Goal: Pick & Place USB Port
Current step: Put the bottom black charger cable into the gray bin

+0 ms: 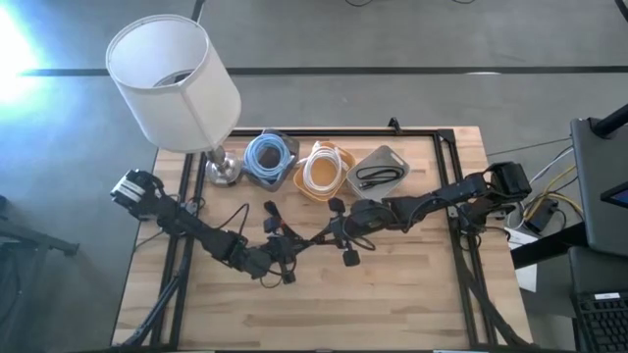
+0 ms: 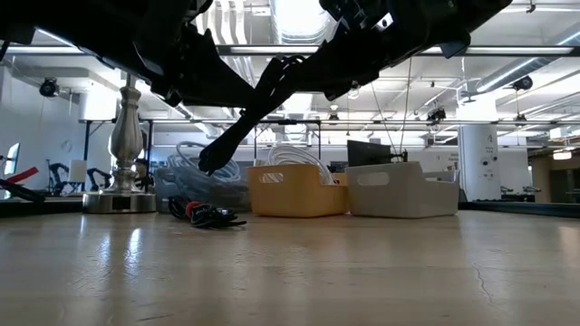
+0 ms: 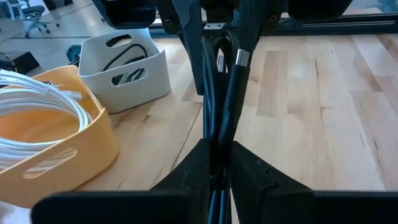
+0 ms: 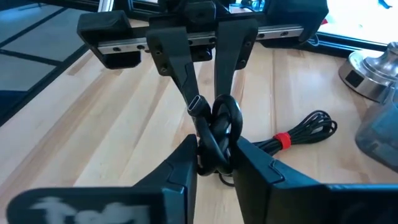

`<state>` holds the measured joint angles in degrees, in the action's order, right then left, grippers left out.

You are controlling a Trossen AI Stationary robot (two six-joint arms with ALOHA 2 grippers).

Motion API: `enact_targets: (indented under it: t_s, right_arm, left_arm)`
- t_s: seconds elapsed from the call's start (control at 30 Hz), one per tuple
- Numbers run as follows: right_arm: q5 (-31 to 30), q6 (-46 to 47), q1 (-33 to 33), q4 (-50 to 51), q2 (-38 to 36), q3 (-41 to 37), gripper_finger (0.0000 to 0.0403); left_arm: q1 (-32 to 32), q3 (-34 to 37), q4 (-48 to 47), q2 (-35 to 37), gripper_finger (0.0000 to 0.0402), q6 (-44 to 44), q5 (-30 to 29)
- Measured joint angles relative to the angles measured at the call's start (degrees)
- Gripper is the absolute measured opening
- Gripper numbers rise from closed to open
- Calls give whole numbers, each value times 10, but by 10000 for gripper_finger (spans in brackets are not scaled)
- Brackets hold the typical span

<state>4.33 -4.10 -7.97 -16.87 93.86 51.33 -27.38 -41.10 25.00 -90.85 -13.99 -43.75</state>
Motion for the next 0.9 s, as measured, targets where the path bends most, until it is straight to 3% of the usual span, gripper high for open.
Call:
enact_targets:
  t_s: [0.17, 0.57, 0.77, 0.9]
  right_arm:
    - [-9, 8, 0, 0, 0, 0, 81]
    - [-54, 11, 1, 81, -7, 0, 76]
    - [-115, 27, 1, 164, -67, 0, 75]
    - [-207, 24, 1, 250, -136, 0, 76]
  left_arm:
    - [1, 0, -5, 0, 62, -17, 1]
    - [4, 1, -21, 0, 143, -27, -2]
    - [4, 1, -32, 0, 155, -29, -3]
    - [4, 2, -38, 0, 155, -42, -2]
